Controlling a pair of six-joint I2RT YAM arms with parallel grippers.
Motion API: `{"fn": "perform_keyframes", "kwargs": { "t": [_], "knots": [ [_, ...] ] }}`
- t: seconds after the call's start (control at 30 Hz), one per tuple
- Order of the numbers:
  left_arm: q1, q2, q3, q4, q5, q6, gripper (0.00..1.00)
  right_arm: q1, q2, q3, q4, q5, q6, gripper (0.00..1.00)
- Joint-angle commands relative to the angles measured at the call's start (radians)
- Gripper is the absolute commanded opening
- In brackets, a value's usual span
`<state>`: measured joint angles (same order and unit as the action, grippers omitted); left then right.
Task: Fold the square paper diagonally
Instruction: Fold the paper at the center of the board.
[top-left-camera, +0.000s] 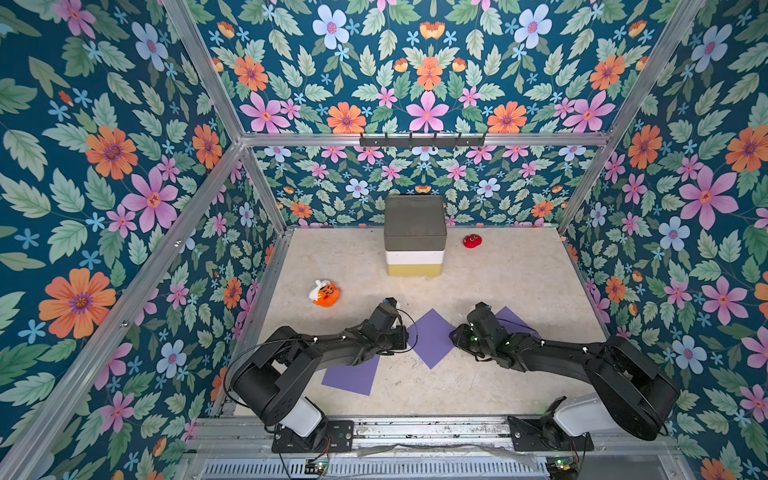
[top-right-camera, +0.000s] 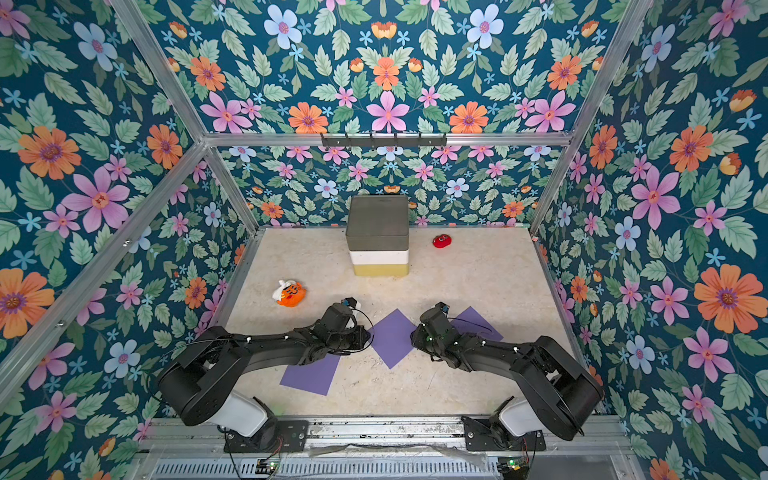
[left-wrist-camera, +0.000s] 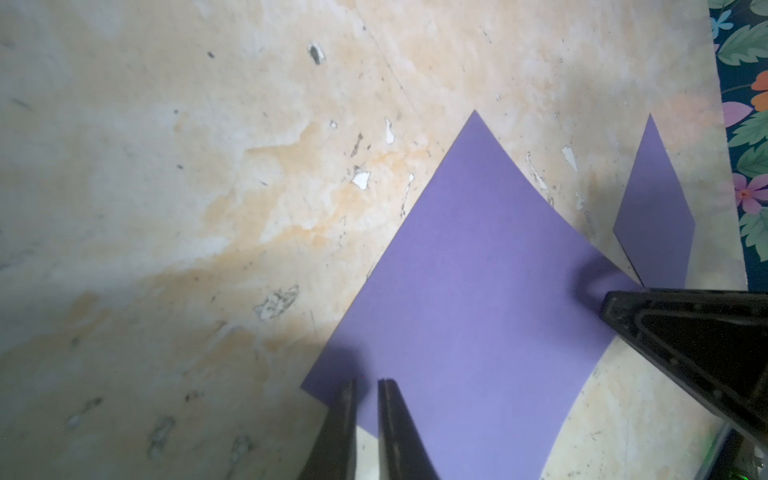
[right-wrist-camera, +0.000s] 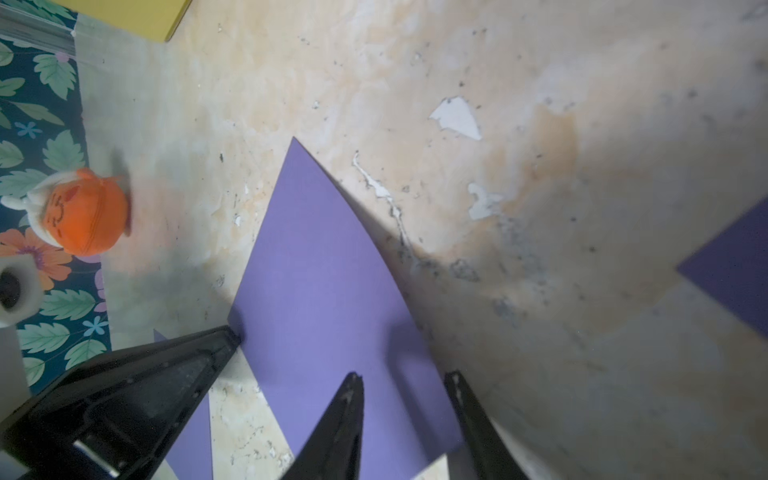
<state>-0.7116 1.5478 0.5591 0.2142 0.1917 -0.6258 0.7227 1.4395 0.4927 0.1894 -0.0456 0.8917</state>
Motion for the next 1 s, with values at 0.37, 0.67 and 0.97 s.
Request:
{"fn": "perform_keyframes", "kwargs": {
  "t": [0.37, 0.67, 0.97],
  "knots": [
    [0.001, 0.012, -0.011, -0.122, -0.045, 0.01, 0.18, -0.055, 0.02, -0.051, 0.094, -0.036, -0.051, 0.28],
    [0.001, 0.011, -0.011, -0.124, -0.047, 0.008, 0.18, -0.064, 0.022, -0.055, 0.089, -0.043, -0.069, 0.18],
    [0.002, -0.094, -0.001, -0.101, 0.025, 0.012, 0.19, -0.063, 0.003, 0.039, -0.151, 0.008, -0.154, 0.0]
  ]
}}
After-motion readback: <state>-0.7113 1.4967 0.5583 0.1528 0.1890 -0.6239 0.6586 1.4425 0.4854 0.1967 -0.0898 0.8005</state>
